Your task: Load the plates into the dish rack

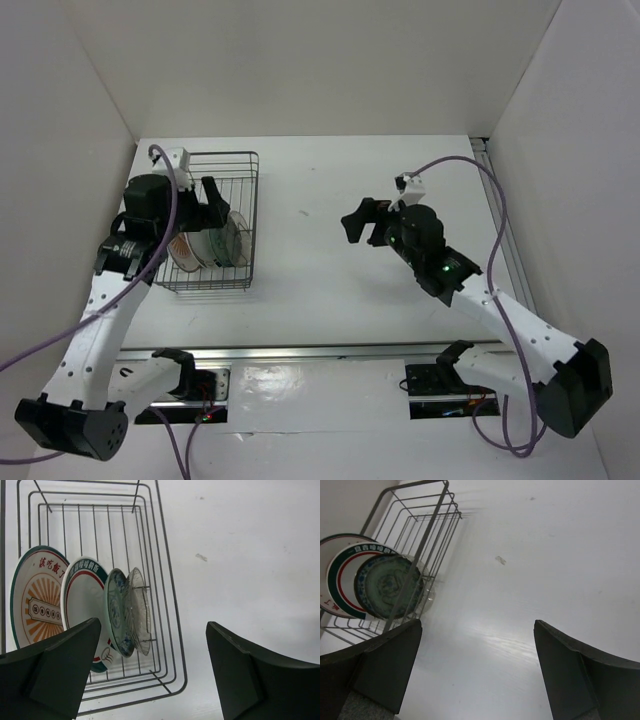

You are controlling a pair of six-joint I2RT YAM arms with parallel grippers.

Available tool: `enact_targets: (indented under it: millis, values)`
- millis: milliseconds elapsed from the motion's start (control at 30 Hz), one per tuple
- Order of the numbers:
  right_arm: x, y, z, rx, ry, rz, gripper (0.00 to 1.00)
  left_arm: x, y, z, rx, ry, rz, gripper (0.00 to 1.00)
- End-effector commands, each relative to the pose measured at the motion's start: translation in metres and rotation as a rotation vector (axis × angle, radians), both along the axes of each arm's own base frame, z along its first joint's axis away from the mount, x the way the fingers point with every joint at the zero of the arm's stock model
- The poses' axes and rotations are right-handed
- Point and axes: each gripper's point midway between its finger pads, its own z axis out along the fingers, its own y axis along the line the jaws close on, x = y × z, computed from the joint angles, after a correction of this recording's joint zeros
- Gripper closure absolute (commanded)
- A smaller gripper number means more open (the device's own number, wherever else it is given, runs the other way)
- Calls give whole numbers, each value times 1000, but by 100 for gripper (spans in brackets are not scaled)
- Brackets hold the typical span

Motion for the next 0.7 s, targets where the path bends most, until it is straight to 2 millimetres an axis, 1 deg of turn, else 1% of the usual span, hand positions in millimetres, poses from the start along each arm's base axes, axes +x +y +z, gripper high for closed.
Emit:
enact_targets:
  millis: [0,33,67,100,133,200,233,267,333,367,400,433,467,533,567,600,633,667]
  values:
    - [-19,-42,20,-149,12,-129,0,-13,-6,43,-37,-164,-46,0]
    - [-22,-43,39,-144,-16,-133,0,-17,3,46,-21,-175,-2,0]
    - [-25,-49,47,-146,-20,-149,0,-23,7,48,-15,-182,14,0]
    - [-31,-61,50,-168,-8,-180,0,-34,12,54,-11,-199,33,0]
    - [-34,-65,65,-158,-24,-195,0,-40,19,51,-6,-195,68,0]
    - [-43,-80,75,-168,-27,-229,0,-54,24,47,-1,-208,87,0]
    - [-47,-82,84,-158,-38,-230,0,-66,29,44,-9,-232,109,0]
    - [-49,-87,88,-165,-45,-238,0,-72,30,41,-11,-241,110,0]
    - [-55,-94,93,-175,-50,-245,0,-84,40,32,0,-264,153,0]
    - [-55,-95,93,-177,-51,-255,0,-87,42,30,2,-269,162,0]
    - [-56,-96,91,-194,-47,-252,0,-89,44,33,1,-285,171,0]
    - [-57,-97,88,-204,-37,-251,0,-91,42,30,0,-285,163,0]
    - [-57,-97,88,-204,-37,-251,0,-93,42,32,-2,-294,163,0]
    - [-57,-97,88,-204,-37,-251,0,-92,40,28,-2,-285,153,0]
    - [-59,-99,90,-197,-45,-252,0,-92,40,30,-4,-294,154,0]
    - [-59,-99,85,-205,-36,-251,0,-89,37,24,-3,-274,140,0]
    - [-57,-98,88,-197,-45,-252,0,-89,35,24,-7,-273,130,0]
    - [-57,-99,88,-199,-46,-260,0,-87,33,18,-6,-255,119,0]
